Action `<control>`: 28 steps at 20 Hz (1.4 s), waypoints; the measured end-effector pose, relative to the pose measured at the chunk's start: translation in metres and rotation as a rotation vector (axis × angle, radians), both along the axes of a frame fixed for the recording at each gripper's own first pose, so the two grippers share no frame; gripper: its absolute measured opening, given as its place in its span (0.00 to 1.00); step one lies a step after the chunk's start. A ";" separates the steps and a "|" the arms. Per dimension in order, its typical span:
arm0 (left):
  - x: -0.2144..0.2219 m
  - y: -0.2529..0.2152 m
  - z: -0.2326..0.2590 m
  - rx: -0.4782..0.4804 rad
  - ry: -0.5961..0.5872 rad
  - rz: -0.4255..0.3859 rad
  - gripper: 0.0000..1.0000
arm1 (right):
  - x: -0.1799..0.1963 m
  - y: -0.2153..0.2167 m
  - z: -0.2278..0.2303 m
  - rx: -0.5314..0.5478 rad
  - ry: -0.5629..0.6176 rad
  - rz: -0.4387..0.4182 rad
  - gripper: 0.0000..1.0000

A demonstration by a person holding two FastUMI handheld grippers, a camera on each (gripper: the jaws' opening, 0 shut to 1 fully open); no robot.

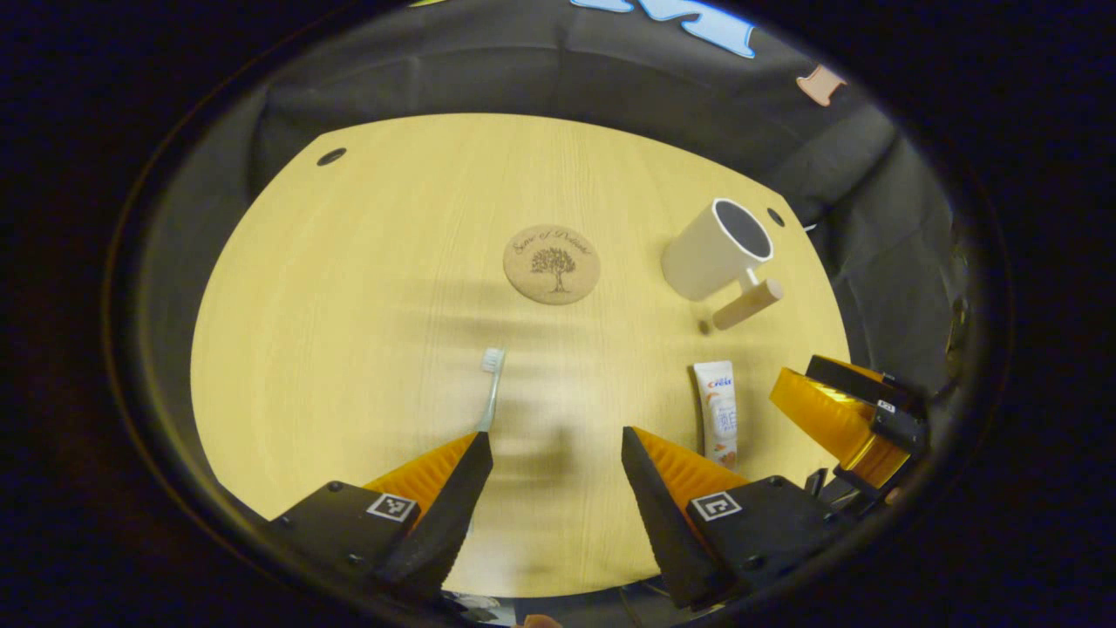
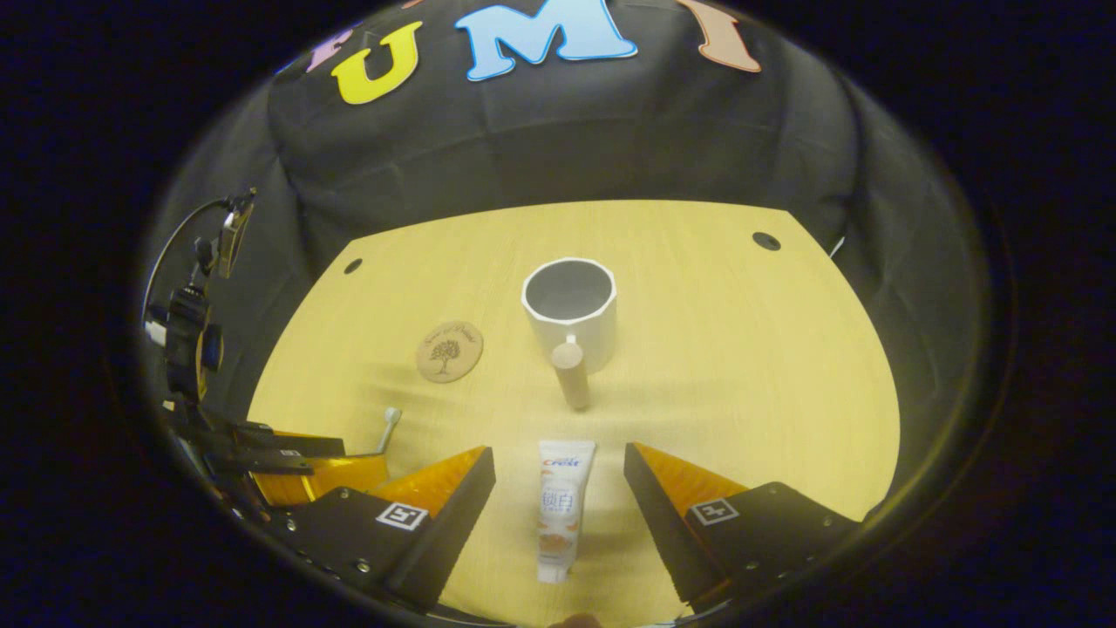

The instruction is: Put the toothbrush and toothpaste on the desktop into the cup, then pick up the cup and place it on the coaster on the desktop.

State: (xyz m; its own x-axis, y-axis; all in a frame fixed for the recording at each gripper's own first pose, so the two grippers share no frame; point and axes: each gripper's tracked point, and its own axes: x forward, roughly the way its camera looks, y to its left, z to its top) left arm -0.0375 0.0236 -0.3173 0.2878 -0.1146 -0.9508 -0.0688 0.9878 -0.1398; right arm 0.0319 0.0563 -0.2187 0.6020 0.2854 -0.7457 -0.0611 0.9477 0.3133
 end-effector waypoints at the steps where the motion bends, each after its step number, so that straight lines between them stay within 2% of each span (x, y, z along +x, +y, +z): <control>1: -0.004 0.002 -0.004 -0.006 0.017 0.007 1.00 | -0.001 0.003 -0.003 0.000 0.009 0.006 0.93; 6: -0.017 0.022 -0.022 0.019 0.082 0.029 0.99 | -0.010 0.016 -0.017 -0.007 0.060 0.039 0.93; 17: -0.026 0.039 -0.052 0.096 0.208 -0.067 0.98 | -0.028 0.031 -0.060 -0.015 0.289 0.049 0.95; 24: -0.025 0.044 -0.064 0.159 0.207 -0.137 0.99 | -0.030 0.034 -0.074 -0.023 0.314 0.043 0.95; 26: -0.024 0.044 -0.064 0.165 0.204 -0.145 0.96 | -0.031 0.036 -0.079 -0.018 0.325 0.043 0.94; 28: -0.024 0.047 -0.065 0.186 0.205 -0.146 0.95 | -0.032 0.038 -0.083 -0.015 0.337 0.046 0.87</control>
State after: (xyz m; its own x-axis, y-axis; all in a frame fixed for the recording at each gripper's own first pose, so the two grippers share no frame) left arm -0.0611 0.0704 -0.3825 0.0813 0.0404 -0.9959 0.0672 0.9967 0.0460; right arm 0.0000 0.0939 -0.3015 0.3081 0.2942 -0.9047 0.0008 0.9509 0.3095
